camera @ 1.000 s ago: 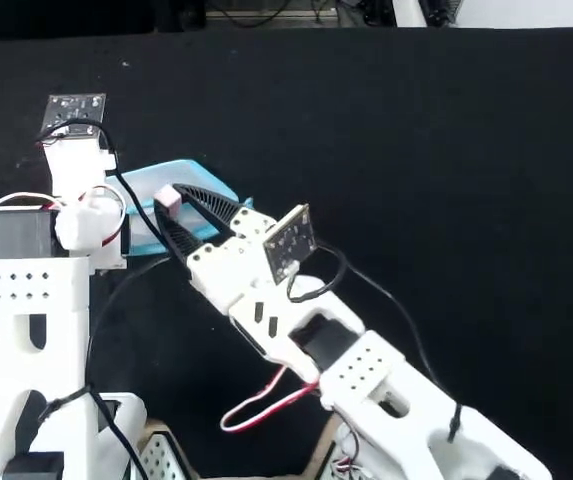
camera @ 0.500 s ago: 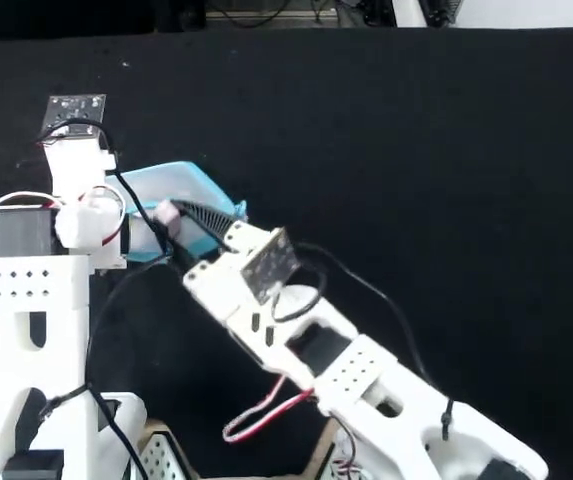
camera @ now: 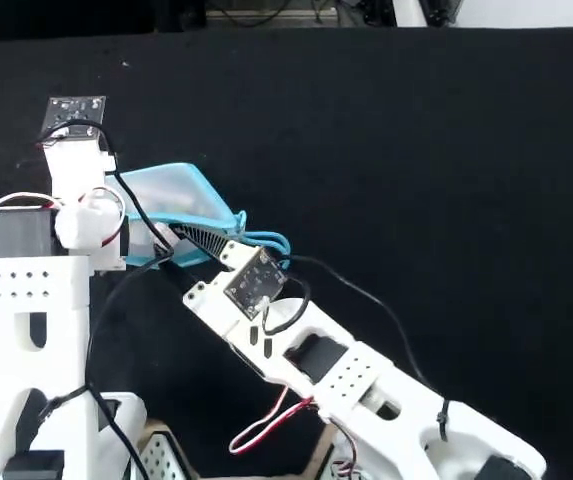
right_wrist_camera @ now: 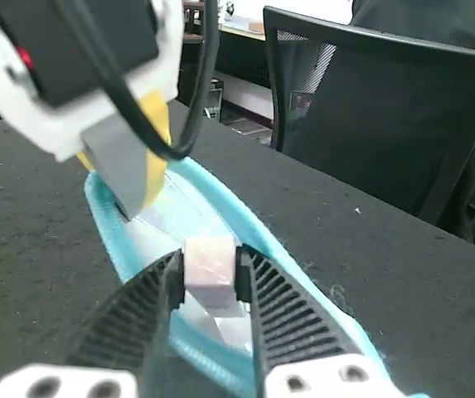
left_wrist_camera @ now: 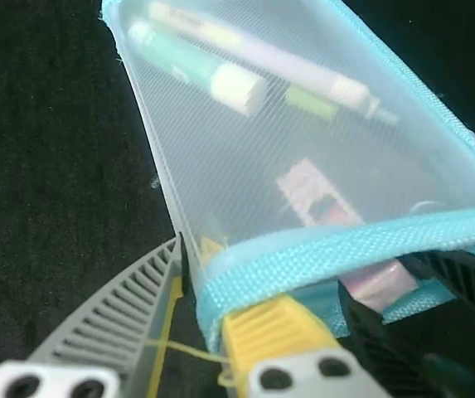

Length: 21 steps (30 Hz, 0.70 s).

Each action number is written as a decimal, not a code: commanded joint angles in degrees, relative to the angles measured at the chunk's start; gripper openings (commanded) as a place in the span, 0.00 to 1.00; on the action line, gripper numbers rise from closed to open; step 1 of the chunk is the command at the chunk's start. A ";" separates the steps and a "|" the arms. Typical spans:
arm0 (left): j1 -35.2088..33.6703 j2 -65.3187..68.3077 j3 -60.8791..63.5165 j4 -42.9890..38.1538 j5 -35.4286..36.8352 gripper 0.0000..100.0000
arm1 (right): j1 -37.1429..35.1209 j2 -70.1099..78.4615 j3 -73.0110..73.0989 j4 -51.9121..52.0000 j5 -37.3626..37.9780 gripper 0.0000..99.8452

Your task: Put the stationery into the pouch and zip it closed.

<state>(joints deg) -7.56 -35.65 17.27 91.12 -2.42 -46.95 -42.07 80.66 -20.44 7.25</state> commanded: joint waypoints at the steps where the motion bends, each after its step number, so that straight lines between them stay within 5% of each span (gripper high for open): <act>1: 0.57 0.00 -2.33 0.26 -0.44 0.03 | -1.41 1.10 -3.65 10.20 0.62 0.13; 4: 0.57 0.00 -2.33 0.26 -0.44 0.03 | -1.67 1.10 -10.51 23.47 0.62 0.22; 14: 0.57 0.00 -2.33 0.26 -0.44 0.03 | -5.89 -12.70 -37.23 68.22 1.14 0.23; 21: -1.89 -0.09 -2.77 0.26 -0.53 0.03 | 5.19 -30.99 -33.54 76.57 3.60 0.23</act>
<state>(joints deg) -8.18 -35.74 17.19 91.30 -2.33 -46.42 -66.33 45.58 55.25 8.40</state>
